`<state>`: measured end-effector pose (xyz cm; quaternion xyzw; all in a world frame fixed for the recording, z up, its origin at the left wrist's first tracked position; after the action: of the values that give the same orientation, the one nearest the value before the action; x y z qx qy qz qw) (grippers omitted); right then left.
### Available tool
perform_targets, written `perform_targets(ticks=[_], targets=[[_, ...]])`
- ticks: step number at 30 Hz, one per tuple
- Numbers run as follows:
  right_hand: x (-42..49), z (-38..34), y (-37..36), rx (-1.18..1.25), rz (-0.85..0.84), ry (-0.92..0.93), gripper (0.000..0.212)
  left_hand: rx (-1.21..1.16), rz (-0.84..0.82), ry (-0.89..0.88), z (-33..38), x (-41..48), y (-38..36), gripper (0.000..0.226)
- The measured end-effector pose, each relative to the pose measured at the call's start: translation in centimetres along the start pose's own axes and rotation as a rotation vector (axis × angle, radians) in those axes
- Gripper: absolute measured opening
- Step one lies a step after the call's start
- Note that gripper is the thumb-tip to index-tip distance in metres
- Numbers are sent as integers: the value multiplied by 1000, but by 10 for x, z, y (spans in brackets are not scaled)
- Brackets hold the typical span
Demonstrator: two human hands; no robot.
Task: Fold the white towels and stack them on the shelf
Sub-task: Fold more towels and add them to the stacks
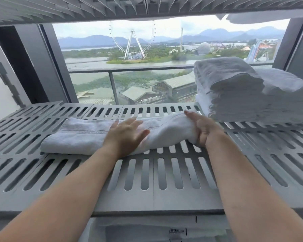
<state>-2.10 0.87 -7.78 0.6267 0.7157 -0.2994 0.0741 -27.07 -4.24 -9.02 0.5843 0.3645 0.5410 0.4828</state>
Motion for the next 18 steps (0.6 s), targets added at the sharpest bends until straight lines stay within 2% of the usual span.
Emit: perform_targets(ticks=[2,6,11,13,16,18], targets=[[-4,3,-3,53,-90,-49,56,20,20,-91,8,-7,3,88],[-8,8,-14,63,-220,-28,53,58,-165,-100,13,-7,-3,82],[-8,8,-24,137,-209,72,50,-240,-112,-20,-12,-5,19,53],[-7,9,-31,194,-224,107,47,-135,-113,50,-39,-6,30,59],[-9,6,-55,203,-275,168,35,23,-249,122,-59,-20,24,76],[-12,3,-79,153,-289,204,25,54,-292,143,-57,-26,13,80]])
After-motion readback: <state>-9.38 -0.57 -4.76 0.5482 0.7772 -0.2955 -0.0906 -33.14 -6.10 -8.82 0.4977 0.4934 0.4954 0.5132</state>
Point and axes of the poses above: each hand's wrist, its own x-axis towards the middle knuckle, its own y-axis out of the back of the hand, z = x × y, the point moved 4 cm from there along x, towards the middle knuckle, and after that the axes turned 6 degrees about -y, right-handed, at the moved point
